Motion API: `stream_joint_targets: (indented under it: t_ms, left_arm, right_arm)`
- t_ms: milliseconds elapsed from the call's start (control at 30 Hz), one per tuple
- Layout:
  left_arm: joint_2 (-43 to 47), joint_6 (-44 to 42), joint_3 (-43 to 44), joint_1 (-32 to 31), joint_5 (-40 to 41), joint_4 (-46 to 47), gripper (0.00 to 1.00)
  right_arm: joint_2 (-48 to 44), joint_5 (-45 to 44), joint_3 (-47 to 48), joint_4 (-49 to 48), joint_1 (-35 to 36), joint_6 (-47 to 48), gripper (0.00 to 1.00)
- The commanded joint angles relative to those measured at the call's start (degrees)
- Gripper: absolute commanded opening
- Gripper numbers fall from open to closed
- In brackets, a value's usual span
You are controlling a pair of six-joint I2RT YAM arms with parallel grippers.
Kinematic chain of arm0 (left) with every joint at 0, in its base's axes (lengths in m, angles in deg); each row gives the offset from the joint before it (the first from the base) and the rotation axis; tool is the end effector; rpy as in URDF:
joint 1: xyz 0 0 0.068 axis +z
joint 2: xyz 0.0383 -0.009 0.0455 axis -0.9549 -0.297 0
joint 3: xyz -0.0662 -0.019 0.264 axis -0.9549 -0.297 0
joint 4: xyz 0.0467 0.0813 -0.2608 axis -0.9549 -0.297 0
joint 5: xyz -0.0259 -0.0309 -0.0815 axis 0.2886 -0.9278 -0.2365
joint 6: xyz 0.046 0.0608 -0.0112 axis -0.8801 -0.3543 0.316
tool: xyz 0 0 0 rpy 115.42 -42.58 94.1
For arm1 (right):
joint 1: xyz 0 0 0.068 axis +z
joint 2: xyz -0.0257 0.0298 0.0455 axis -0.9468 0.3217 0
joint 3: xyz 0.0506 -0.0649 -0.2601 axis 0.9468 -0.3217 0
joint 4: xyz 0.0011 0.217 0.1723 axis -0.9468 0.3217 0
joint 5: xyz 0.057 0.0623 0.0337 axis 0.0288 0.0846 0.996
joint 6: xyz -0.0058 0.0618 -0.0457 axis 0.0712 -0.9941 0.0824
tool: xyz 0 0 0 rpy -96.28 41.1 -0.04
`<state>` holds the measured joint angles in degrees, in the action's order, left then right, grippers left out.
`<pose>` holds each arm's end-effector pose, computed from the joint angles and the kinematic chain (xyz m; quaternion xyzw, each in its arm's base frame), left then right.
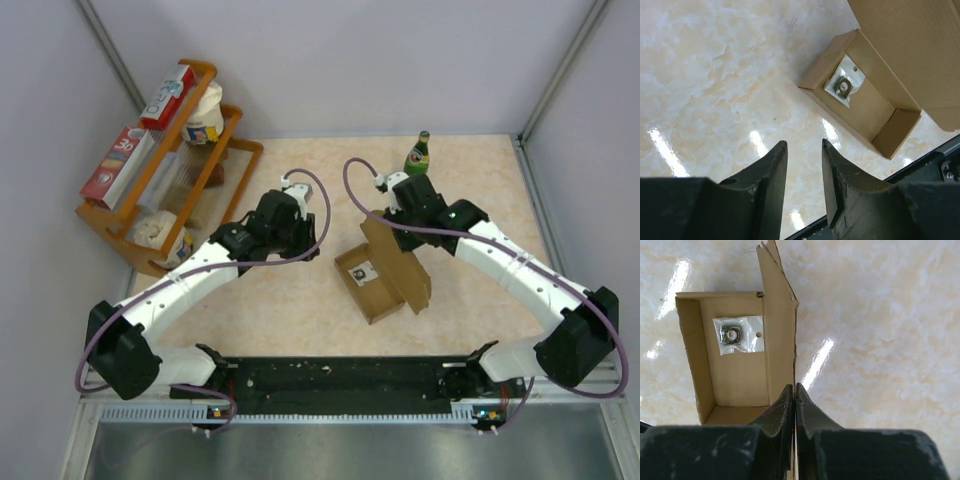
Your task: Fold the paper box
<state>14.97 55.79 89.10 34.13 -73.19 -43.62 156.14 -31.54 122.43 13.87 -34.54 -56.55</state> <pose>0.2488 -0.2020 0.2741 0.1182 0.9101 -0.2231 0.3287 0.2522 0.1754 0.2883 -0.2278 0.9172 0.0482 0.3233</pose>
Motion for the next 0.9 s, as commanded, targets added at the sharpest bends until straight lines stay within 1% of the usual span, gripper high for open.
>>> stream_joint_targets:
  t_ms: [0, 200, 267, 467, 533, 700, 767, 867]
  left_arm:
    - [2.9, -2.4, -1.1, 1.7, -2.8, 2.8, 0.38]
    - [3.2, -5.0, -1.3, 2.8, -2.6, 2.1, 0.33]
    - [3.7, -4.9, -2.0, 3.5, -2.6, 2.5, 0.31]
    - [4.8, -2.9, -4.6, 5.5, -5.9, 5.6, 0.17]
    - [4.7, -2.7, -4.7, 5.7, -6.0, 5.8, 0.16]
    - [4.6, -2.6, -5.2, 6.5, -5.8, 6.0, 0.15]
    - [4.6, -2.8, -5.2, 6.9, -5.9, 6.2, 0.14]
    - [4.9, -3.4, -5.9, 7.9, -6.9, 7.9, 0.1]
  right_arm:
    - [3.1, 2.4, 6.4, -3.0, 0.4, 12.6, 0.0]
    - [4.4, 6.8, 8.5, -3.1, 0.4, 23.0, 0.0]
    - [4.3, 6.9, 8.6, -3.9, 0.3, 23.5, 0.0]
    - [5.2, 4.5, 8.1, -5.4, 0.3, 24.7, 0.0]
    - [5.1, 4.4, 7.4, -6.3, 0.3, 24.9, 0.0]
    - [2.6, 2.0, 3.5, -12.2, 0.4, 23.2, 0.0]
    - [2.6, 3.7, 3.1, -12.1, 0.3, 25.1, 0.0]
    - [2.9, 8.2, 3.0, -10.7, 0.3, 29.7, 0.0]
